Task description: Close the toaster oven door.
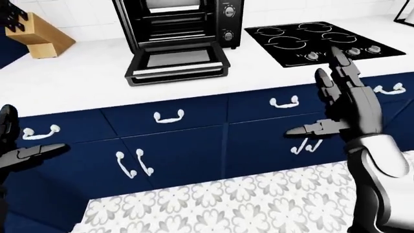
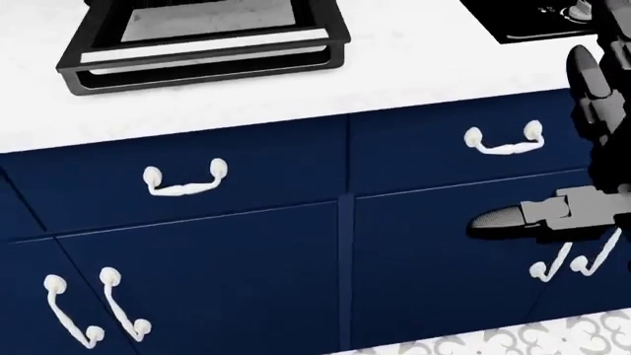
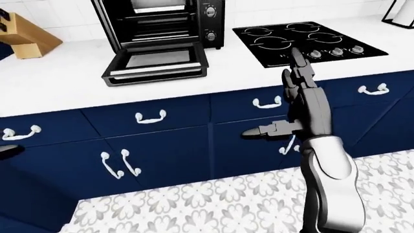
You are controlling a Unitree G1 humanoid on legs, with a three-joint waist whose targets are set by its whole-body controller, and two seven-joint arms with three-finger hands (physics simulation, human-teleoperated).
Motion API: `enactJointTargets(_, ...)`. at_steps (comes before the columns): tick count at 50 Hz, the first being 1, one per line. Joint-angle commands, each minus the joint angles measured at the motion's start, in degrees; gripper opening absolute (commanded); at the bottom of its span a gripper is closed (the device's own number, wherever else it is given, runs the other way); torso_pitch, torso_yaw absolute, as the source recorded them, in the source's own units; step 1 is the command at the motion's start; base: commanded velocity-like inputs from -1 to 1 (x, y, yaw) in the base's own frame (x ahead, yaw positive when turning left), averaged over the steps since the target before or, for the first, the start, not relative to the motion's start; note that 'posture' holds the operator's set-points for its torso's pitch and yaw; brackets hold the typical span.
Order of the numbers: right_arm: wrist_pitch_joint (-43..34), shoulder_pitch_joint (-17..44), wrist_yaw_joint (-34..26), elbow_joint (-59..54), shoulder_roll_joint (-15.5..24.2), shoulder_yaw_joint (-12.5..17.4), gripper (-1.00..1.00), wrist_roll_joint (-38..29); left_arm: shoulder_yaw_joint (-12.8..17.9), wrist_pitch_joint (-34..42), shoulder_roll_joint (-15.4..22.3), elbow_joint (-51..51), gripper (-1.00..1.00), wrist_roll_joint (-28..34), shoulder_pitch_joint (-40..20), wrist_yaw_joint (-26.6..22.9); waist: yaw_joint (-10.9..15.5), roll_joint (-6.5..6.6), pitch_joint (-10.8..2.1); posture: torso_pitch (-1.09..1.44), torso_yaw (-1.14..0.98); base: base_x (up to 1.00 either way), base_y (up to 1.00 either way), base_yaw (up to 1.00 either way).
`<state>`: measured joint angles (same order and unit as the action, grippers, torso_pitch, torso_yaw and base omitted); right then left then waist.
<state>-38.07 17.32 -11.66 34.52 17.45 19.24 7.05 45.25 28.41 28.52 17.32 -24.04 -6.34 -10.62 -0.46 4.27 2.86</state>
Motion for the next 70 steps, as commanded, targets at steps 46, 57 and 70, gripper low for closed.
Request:
enactJointTargets(46, 0.2, 3.6, 1.8, 0.8, 3.6, 3.1, 1.00, 2.5, 2.0, 0.9, 3.3, 3.8, 1.00, -1.9, -1.6, 0.2, 0.4, -6.22, -0.76, 0.00, 0.00, 0.28, 0.22, 0.00)
enactJointTargets(57, 0.3, 4.6, 2.6, -0.7, 5.3, 4.1, 1.00, 3.8, 2.4, 1.1, 4.0, 3.2, 1.00, -2.3, -1.9, 0.5, -0.3, 1.02, -0.50, 0.00, 0.00, 0.27, 0.06, 0.00)
enactJointTargets(70, 0.8, 5.9, 3.8, -2.7, 7.1, 5.4, 1.00, 4.8, 2.6, 1.5, 5.0, 2.8, 1.00, -2.9, -2.5, 1.1, 1.6, -4.90, -0.79, 0.00, 0.00, 0.18, 0.03, 0.00)
